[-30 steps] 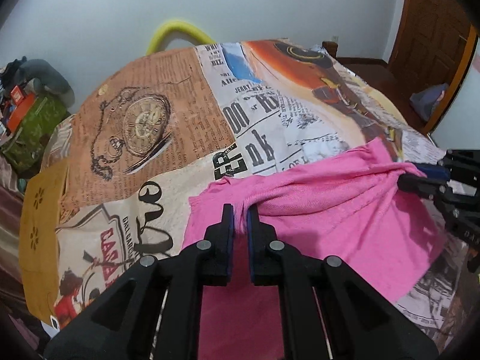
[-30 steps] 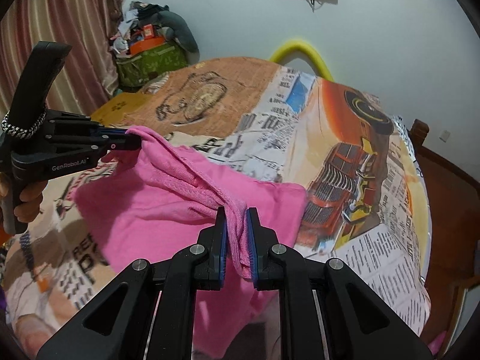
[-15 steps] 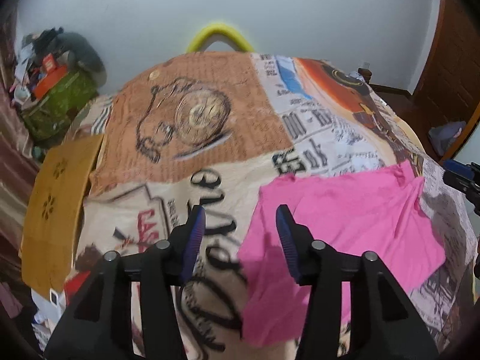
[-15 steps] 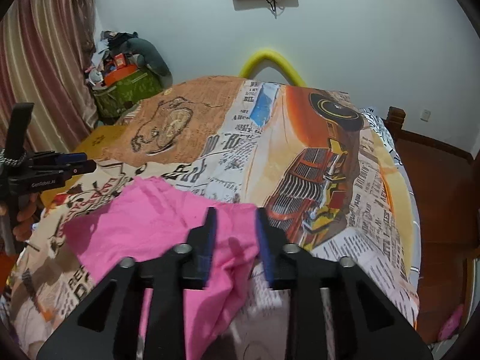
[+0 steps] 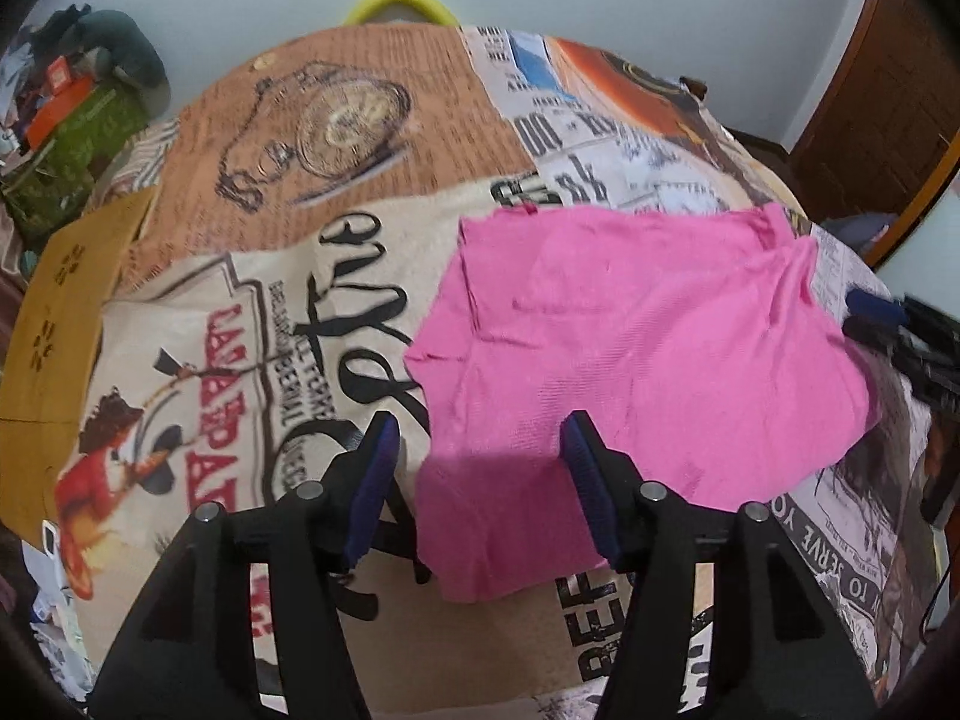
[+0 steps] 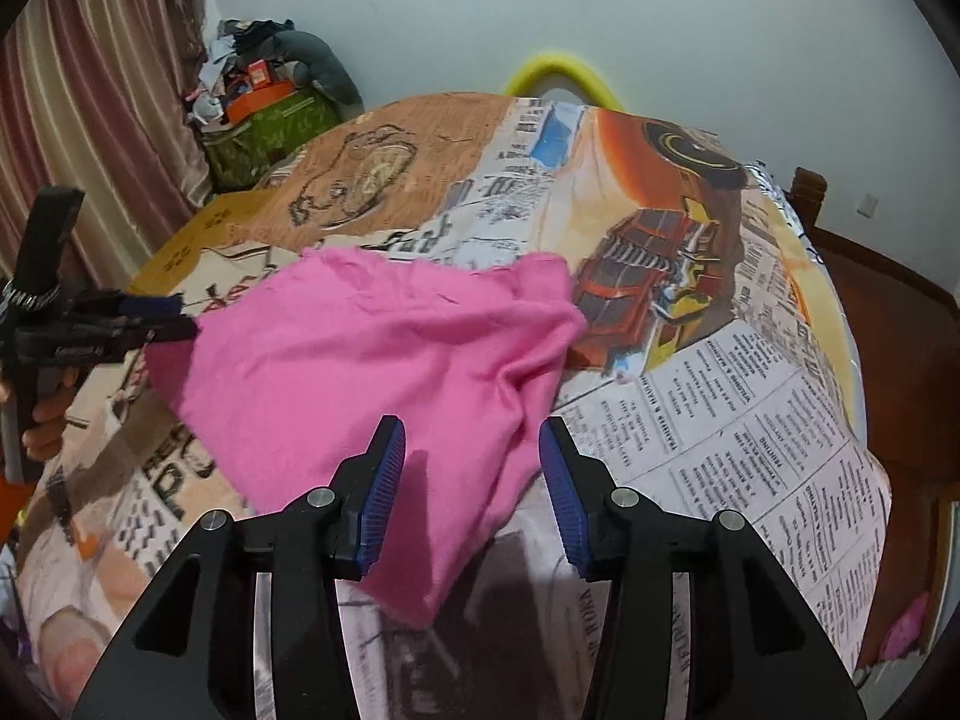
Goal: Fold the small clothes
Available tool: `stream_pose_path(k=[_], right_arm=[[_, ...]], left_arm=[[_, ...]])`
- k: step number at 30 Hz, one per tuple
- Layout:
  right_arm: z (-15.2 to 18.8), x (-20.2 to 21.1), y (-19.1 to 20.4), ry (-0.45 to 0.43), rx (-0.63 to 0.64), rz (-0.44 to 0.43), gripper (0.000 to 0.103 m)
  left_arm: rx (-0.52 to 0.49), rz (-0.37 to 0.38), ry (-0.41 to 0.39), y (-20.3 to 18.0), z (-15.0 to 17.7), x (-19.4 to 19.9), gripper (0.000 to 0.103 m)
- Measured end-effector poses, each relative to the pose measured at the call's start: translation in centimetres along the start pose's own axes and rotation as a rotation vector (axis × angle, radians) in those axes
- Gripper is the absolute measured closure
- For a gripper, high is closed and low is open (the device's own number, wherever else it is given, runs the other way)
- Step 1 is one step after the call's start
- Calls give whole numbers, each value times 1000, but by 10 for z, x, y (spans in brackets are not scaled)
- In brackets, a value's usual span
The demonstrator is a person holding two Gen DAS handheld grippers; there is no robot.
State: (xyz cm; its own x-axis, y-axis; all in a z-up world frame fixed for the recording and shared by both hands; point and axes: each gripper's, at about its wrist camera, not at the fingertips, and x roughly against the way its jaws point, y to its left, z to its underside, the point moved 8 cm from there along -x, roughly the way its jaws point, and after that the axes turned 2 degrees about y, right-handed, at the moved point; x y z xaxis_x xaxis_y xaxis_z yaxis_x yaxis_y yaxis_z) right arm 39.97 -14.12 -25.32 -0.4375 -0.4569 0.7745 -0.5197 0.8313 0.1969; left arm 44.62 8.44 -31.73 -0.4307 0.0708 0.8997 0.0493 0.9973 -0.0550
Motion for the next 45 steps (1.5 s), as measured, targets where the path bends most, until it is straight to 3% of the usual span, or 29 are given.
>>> stream_pose_path(k=[4, 7, 10, 19, 23, 26, 31, 35, 40, 42, 45], right_arm=[[-17, -14, -16, -5, -48, 11, 60], [-26, -26, -21, 3, -81, -9, 63], [-30, -31, -19, -8, -75, 8, 91], [-52, -7, 0, -109, 23, 19, 97], [-75, 7, 8, -155, 74, 31, 98], [-90, 7, 10, -173, 97, 43, 98], [-86, -30, 1, -83, 106, 85, 98], [-70, -47, -8, -27, 89, 90, 97], [-59, -55, -10, 12, 97, 88, 97], [-58, -50, -9, 10, 81, 71, 96], [-59, -36, -6, -20, 68, 50, 93]], left_arm=[[21, 26, 11, -2, -1, -7, 84], [9, 11, -11, -5, -4, -7, 91], [8, -3, -43, -6, -8, 0, 93], [26, -25, -173, -3, -22, 37, 94], [27, -42, -197, 0, -25, 45, 94], [4, -70, -162, 2, -26, 36, 94], [-4, -58, -71, 3, -21, 9, 90], [35, -25, -63, 6, -24, 5, 90], [17, -50, -90, 2, -36, 8, 89], [13, -50, -96, 0, -40, 8, 84], [20, -46, -105, -2, -48, 6, 68]])
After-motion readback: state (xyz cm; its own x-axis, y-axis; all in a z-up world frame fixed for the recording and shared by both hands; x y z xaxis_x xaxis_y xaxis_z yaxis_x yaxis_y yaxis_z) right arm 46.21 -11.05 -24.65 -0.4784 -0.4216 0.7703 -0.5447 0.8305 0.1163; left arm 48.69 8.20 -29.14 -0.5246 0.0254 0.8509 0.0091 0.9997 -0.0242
